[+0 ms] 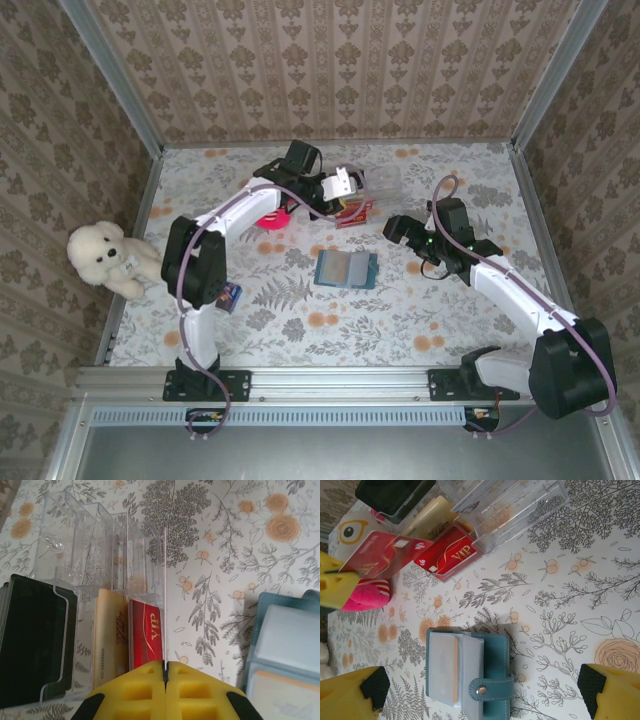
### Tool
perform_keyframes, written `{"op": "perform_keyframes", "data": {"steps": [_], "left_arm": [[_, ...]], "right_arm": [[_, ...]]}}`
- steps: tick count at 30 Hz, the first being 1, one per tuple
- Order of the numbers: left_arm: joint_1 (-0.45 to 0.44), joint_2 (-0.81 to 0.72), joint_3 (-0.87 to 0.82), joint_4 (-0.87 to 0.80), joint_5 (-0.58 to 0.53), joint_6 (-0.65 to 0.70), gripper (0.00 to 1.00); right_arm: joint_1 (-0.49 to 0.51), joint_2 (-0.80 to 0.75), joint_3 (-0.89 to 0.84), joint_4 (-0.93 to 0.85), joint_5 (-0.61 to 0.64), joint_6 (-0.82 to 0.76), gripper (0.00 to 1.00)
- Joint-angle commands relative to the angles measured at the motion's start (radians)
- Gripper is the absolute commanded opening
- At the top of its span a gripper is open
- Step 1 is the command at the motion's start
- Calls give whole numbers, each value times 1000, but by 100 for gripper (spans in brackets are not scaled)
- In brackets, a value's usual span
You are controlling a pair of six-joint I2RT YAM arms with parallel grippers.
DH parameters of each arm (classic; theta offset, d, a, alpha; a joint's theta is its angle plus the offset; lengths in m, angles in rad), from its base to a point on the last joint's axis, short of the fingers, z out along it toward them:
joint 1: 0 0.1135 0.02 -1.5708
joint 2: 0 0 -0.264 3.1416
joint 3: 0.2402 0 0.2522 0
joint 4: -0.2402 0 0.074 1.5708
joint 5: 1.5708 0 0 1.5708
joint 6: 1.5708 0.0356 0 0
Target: Take the credit cards out of the card holder
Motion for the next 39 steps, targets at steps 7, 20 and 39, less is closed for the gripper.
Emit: {"op": "perform_keyframes", "data": {"steps": [7,20,39], "left_arm": [[28,126,128,-77,-30,122,0],[26,138,103,-35,-50,-57,0],[9,128,87,4,-144,-128,0]], "right_arm": [[-5,-20,-29,-22,-34,-7,100],[-8,-13,-27,-16,-80,7,100],[-8,27,-28,16,-97,38,100]]}}
